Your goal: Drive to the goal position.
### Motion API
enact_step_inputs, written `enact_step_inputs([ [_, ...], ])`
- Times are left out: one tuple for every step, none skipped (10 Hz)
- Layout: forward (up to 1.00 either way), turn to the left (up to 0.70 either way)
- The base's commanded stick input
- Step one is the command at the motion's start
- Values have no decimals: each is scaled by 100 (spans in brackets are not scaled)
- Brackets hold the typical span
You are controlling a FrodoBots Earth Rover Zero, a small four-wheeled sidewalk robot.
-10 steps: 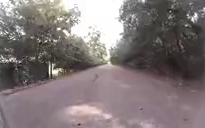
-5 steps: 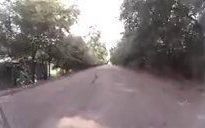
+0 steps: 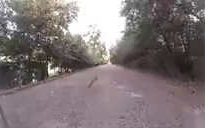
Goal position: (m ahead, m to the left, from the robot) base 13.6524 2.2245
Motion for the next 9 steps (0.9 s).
enact_step_inputs([
  [70, 0],
  [70, 0],
  [70, 0],
  [70, 0],
  [70, 0],
  [70, 0],
  [70, 0],
  [70, 0],
  [70, 0],
])
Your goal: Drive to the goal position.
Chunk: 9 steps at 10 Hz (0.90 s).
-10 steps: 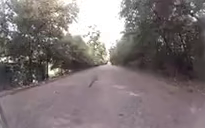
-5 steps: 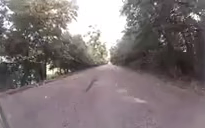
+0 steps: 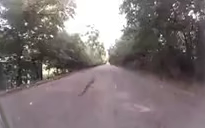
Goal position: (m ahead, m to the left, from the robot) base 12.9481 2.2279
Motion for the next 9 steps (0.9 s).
enact_step_inputs([
  [70, 0],
  [70, 0],
  [70, 0],
  [70, 0],
  [70, 0],
  [70, 0],
  [70, 0],
  [70, 0],
  [70, 0],
])
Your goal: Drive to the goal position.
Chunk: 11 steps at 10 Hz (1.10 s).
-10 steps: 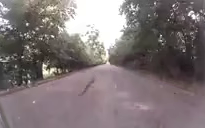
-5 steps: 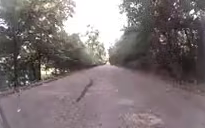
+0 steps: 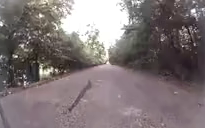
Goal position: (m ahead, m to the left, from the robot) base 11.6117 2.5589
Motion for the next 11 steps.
enact_step_inputs([
  [70, -2],
  [70, -16],
  [70, -20],
  [70, -10],
  [70, 0],
  [70, 0],
  [70, 0],
  [70, 0],
  [70, 0],
  [70, 0],
  [70, 0],
])
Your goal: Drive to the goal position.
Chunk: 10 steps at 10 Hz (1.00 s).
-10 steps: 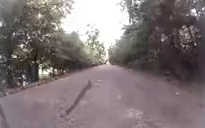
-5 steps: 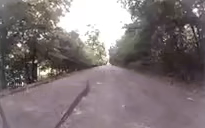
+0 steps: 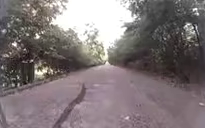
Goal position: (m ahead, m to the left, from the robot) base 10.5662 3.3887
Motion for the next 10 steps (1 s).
enact_step_inputs([
  [70, 0],
  [70, 0],
  [70, 0],
  [70, 0],
  [70, 0],
  [70, 0],
  [70, 0],
  [70, 0],
  [70, 0],
  [70, 0],
])
